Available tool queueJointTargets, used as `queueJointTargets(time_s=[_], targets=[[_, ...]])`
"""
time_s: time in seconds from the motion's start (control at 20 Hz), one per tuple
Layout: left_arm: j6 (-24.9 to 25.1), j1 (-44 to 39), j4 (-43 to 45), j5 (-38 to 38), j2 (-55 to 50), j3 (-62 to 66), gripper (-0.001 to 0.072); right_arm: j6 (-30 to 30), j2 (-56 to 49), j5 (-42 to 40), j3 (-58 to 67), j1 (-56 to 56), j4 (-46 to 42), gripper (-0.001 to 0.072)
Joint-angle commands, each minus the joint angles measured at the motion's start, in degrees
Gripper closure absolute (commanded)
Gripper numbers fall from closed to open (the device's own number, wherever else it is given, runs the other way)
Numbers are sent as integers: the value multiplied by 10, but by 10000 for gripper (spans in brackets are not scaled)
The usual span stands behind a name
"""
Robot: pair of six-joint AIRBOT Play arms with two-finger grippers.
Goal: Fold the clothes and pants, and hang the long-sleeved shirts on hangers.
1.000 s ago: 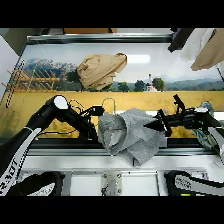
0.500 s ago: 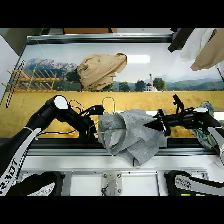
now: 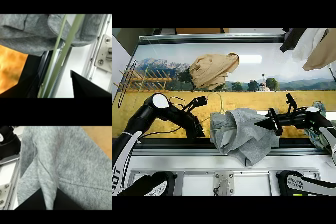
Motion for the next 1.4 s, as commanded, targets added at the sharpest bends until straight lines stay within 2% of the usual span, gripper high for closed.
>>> queueJointTargets(time_s=[0.0,0.3,0.4,0.5,0.75,1.0,1.1,1.25,1.35], targets=[[-19,19,-5,8,30,0,311,0,0,-7,0,0,-9,695],[-20,-34,-5,8,-13,0,312,1,0,-7,0,-1,4,695],[-35,-37,-4,14,-23,0,311,1,0,-7,0,0,6,695],[-52,-25,-6,28,-16,1,311,1,0,-7,0,0,6,695],[-61,25,-5,41,39,0,311,14,1,-8,0,0,7,693],[-69,57,-5,42,76,0,311,28,1,-7,0,-1,44,694],[-101,75,-4,60,94,0,311,64,4,-8,0,-1,87,696],[-149,111,-3,92,125,0,312,71,34,-11,0,-1,162,698],[-188,130,-3,114,145,0,314,102,62,-20,3,-1,186,699]])
